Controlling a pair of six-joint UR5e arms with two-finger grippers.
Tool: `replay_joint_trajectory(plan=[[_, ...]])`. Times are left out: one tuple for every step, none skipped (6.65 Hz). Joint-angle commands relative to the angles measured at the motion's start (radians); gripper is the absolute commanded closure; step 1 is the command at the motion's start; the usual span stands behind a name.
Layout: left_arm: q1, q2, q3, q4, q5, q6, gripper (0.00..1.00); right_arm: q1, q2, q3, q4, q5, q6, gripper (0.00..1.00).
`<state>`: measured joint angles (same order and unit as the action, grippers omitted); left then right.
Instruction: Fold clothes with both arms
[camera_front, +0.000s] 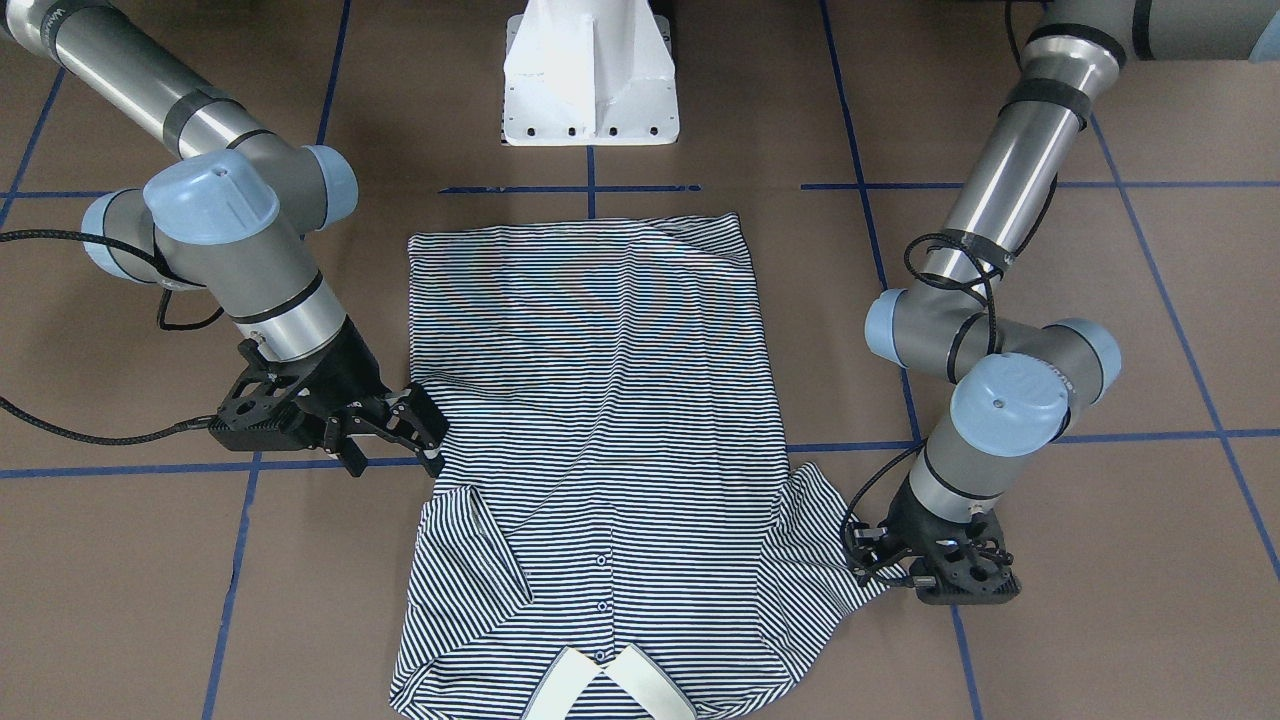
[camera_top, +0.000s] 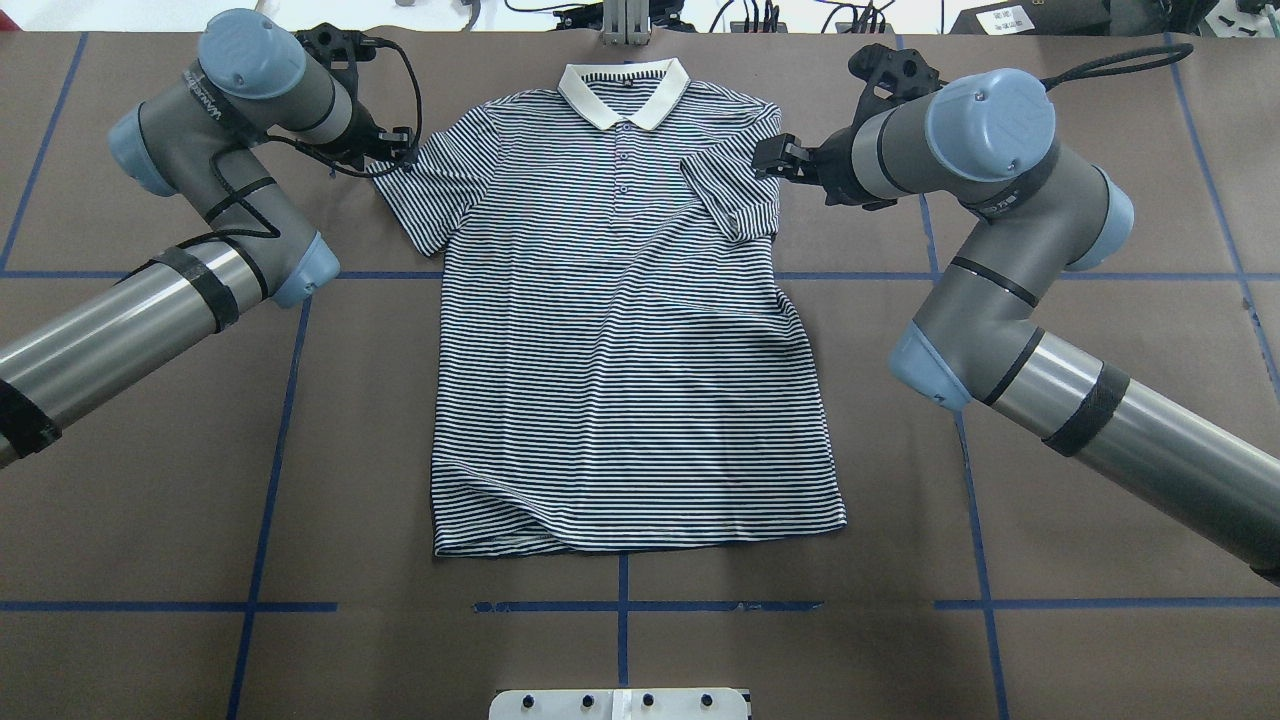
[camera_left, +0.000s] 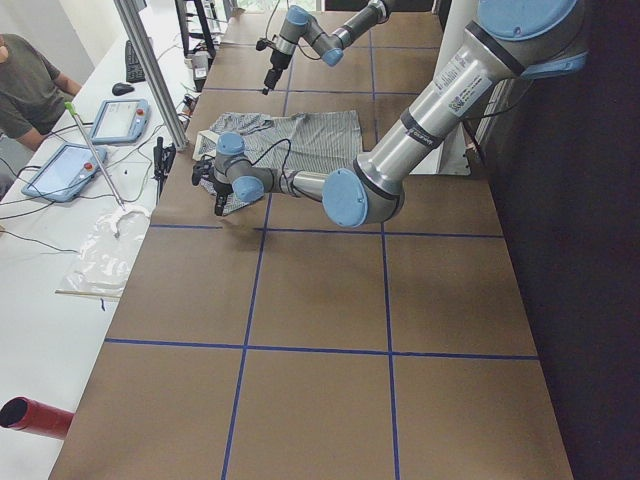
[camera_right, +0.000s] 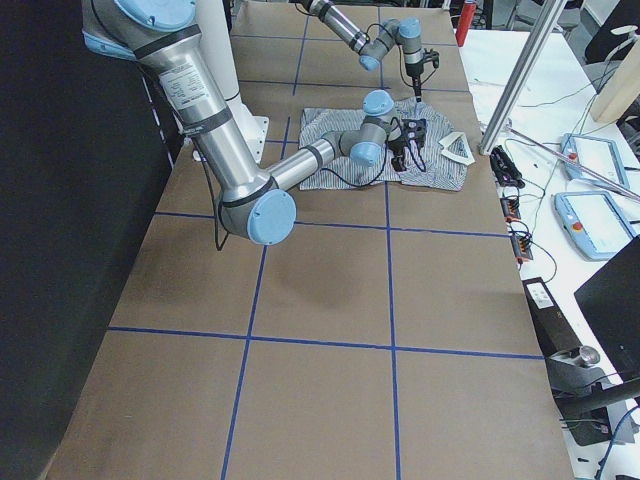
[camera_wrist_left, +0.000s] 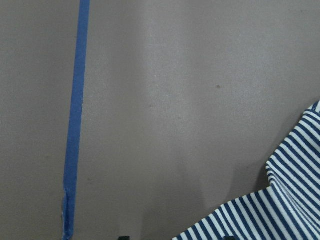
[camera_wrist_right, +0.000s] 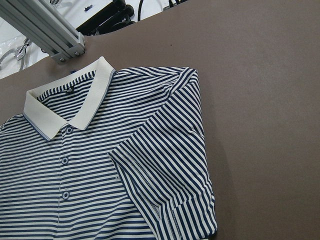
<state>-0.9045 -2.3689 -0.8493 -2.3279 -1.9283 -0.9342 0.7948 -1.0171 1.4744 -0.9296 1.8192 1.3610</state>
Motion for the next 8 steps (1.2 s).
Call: replay_joint_trajectory(plan=[[0.012, 0.0, 0.003, -0.001, 0.0, 0.0, 0.62, -0.005, 0.003, 0.003, 0.0, 0.002, 0.012, 0.0], [0.012, -0.001, 0.003, 0.001, -0.001, 0.002, 1.0, -0.008, 0.005, 0.003, 0.002, 0.002, 0.015, 0.0], [0.006, -0.012, -0.008, 0.002, -0.008, -0.006, 1.0, -0.011, 0.005, 0.003, 0.002, 0.002, 0.02, 0.0], [0.004, -0.027, -0.016, 0.007, -0.009, -0.008, 1.0, -0.014, 0.005, 0.003, 0.002, 0.0, 0.021, 0.0], [0.004, -0.036, -0.055, 0.025, -0.009, -0.038, 1.0, -0.016, 0.003, 0.001, 0.002, -0.001, 0.021, 0.0], [0.007, -0.05, -0.072, 0.042, -0.008, -0.058, 1.0, -0.022, 0.003, 0.0, 0.003, -0.003, 0.021, 0.0], [0.034, -0.03, -0.07, 0.041, 0.002, -0.055, 1.0, -0.022, 0.002, -0.003, 0.003, -0.003, 0.024, 0.0], [0.038, -0.017, -0.07, 0.039, 0.011, -0.048, 1.0, -0.023, 0.002, -0.005, 0.005, -0.005, 0.026, 0.0]])
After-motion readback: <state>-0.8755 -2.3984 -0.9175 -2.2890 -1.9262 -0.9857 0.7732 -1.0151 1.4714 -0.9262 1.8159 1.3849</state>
